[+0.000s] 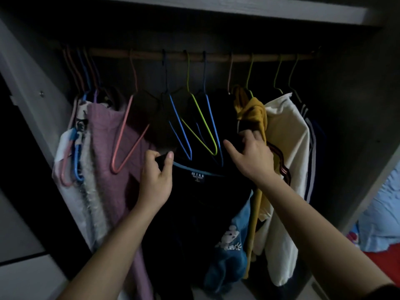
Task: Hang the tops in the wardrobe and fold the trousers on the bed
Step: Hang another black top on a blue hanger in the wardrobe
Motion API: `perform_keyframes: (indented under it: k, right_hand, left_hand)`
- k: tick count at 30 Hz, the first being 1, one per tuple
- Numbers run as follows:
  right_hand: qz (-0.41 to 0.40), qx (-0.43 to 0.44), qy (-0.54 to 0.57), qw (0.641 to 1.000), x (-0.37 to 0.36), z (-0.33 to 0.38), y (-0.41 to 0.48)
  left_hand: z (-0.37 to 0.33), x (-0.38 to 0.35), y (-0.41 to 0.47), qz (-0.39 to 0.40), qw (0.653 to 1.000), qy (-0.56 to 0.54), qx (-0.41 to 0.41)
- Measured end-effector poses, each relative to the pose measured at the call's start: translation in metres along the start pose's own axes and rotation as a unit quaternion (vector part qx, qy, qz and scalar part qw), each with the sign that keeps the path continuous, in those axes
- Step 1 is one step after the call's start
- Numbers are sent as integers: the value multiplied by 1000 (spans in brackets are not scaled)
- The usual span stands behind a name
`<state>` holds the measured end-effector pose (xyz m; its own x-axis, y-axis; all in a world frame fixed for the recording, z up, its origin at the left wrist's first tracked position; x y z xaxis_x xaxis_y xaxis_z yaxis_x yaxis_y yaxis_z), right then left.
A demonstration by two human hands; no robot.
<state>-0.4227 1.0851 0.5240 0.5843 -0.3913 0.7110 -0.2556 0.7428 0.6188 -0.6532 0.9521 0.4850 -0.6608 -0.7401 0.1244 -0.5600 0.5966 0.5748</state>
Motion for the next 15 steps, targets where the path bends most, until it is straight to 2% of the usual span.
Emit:
perform_keyframes:
  k: [2, 4, 6, 8, 10, 12, 15]
  right_hand:
    - [-70, 15, 19, 997, 15, 17, 12]
    - [-97, 49, 34, 993, 22, 37, 30]
    - [-36, 53, -22, 998, 19, 55, 53]
    - [57, 31, -138, 988, 6, 64, 70]
    - [98, 24, -182, 978, -3, 66, 80]
    - [83, -4, -132, 988, -6, 61, 83]
    - [9, -73, 52, 996, 1, 47, 78]
  left_hand:
    - [-1, -4, -1, 7, 1000, -8, -4]
    - [0, -9, -3, 12, 1000, -14, -3]
    - [1, -13, -3, 13, 1000, -15, -2]
    - [0, -15, -2, 13, 999, -34, -1]
    - [1, -14, -1, 8, 999, -35, 9]
    - [2, -12, 0, 8, 999, -29, 26]
    - [4, -10, -1, 16, 999, -37, 33]
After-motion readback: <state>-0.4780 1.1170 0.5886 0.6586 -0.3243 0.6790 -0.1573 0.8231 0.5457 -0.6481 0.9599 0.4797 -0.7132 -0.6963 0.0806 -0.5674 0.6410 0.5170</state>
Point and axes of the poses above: each hand's wrist, its own y-axis towards the middle knuckle, its own x-axis out of the back of the hand, z = x × y, the point moved 5 cm from there along y, towards the middle knuckle, and after that the axes turned 7 degrees about -y, right-handed, at the moved point
